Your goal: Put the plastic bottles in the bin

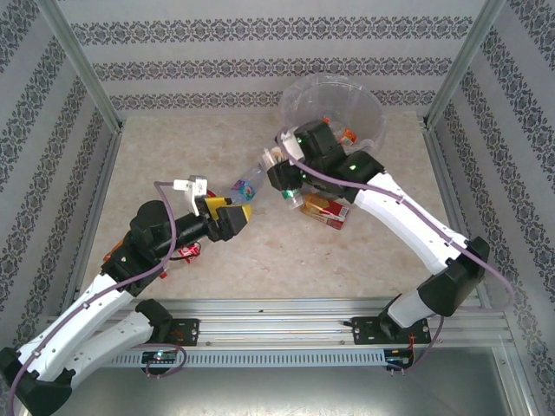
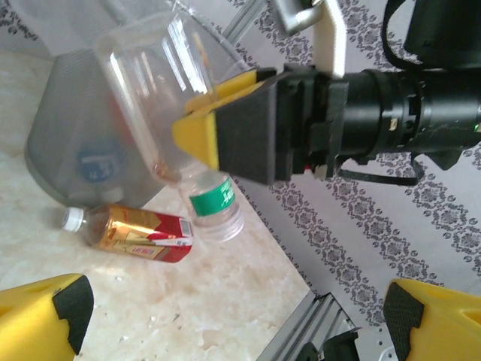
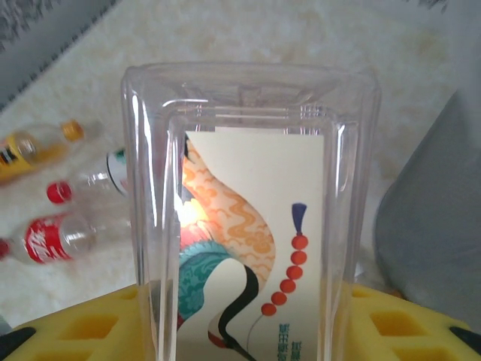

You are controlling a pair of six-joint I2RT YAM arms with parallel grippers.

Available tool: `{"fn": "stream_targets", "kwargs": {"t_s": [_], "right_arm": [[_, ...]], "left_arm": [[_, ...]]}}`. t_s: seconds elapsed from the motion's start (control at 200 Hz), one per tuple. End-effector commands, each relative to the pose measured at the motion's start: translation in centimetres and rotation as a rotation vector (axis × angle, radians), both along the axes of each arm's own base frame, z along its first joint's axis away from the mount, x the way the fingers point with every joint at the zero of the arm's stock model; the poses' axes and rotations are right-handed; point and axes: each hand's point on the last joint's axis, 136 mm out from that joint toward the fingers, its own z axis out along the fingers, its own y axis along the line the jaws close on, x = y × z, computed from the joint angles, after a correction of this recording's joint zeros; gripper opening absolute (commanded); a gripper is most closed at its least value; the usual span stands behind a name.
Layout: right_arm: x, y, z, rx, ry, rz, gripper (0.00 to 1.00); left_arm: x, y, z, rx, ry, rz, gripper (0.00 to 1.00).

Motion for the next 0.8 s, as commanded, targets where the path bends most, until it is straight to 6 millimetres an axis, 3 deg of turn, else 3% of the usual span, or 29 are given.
{"fn": "stream_targets", "kwargs": {"t_s": [0.0,0.165,0.42,0.59,0.794], "right_arm": [[0.6,-1.9,4.3,0.065,-0.058,-0.053,0.51],[3.2,-4.8,7.9,0.102,-0.121,-0.141,0.51],[8.9,-9.9,10.6,0.129,-0.164,-0.309,0.50],[12.6,-12.0,10.5,0.116,-0.149,-0.379,0.50],[16.5,-11.0,7.8,0.055,-0.129,-0.342,0.50]], "left_arm": [[-0.4,-0.6,3.7,-0.042,-0.098,-0.035,1.00],[0.1,-1.2,4.9,-0.035,-0.121,-0.048,1.00],[0.8,-2.0,6.3,-0.035,-0.136,-0.066,1.00],[1.0,-2.3,6.2,-0.021,-0.127,-0.073,1.00],[1.2,-2.4,5.7,-0.008,-0.103,-0.070,1.00]]}}
